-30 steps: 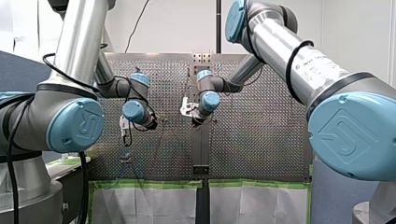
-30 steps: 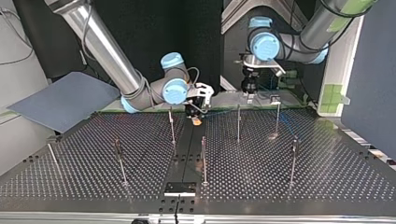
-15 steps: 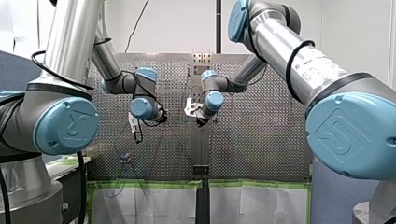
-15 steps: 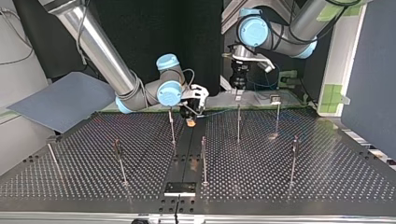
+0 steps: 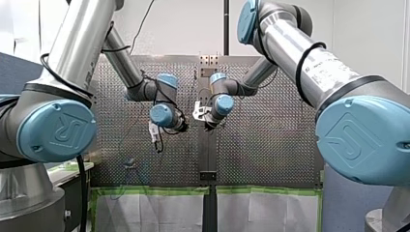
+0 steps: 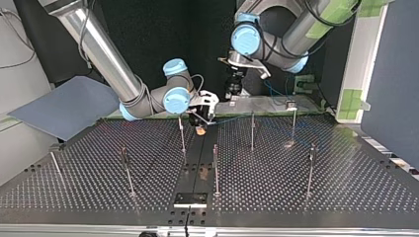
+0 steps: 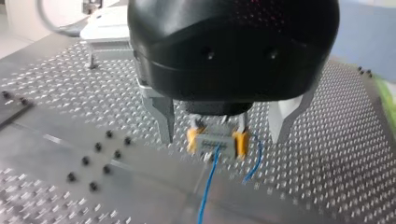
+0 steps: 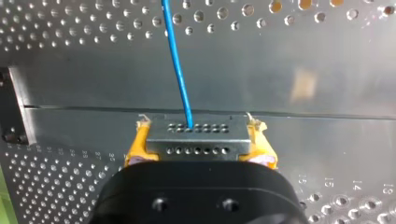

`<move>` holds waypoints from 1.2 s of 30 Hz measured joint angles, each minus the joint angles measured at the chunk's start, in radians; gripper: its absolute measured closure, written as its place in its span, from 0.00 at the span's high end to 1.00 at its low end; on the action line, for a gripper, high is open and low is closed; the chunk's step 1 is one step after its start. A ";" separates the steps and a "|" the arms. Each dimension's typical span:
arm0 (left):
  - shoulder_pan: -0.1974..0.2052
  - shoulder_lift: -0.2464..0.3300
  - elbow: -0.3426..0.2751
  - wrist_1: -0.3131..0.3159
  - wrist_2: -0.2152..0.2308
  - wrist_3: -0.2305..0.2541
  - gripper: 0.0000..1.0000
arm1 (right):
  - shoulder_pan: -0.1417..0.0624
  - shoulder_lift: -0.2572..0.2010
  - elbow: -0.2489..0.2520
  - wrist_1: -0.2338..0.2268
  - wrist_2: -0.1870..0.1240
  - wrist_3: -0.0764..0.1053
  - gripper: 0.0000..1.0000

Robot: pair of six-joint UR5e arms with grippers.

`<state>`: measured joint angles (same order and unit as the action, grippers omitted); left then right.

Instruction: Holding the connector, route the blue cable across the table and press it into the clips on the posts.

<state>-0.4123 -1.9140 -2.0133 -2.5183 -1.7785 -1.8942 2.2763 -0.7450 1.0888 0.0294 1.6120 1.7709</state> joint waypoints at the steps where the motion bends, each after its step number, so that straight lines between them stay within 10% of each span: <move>1: -0.006 -0.008 0.008 -0.001 0.000 -0.001 1.00 | -0.001 0.000 0.000 0.000 -0.003 0.000 0.00; 18: 0.007 -0.138 0.170 0.013 -0.085 -0.005 1.00 | -0.002 0.000 0.000 0.000 -0.013 -0.001 0.00; 36: 0.039 -0.248 0.287 -0.026 -0.049 -0.001 1.00 | -0.003 0.000 0.000 -0.002 -0.020 -0.001 0.00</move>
<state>-0.3736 -2.1616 -1.7262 -2.5441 -1.8278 -1.8956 2.2735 -0.7449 1.0886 0.0274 1.5924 1.7702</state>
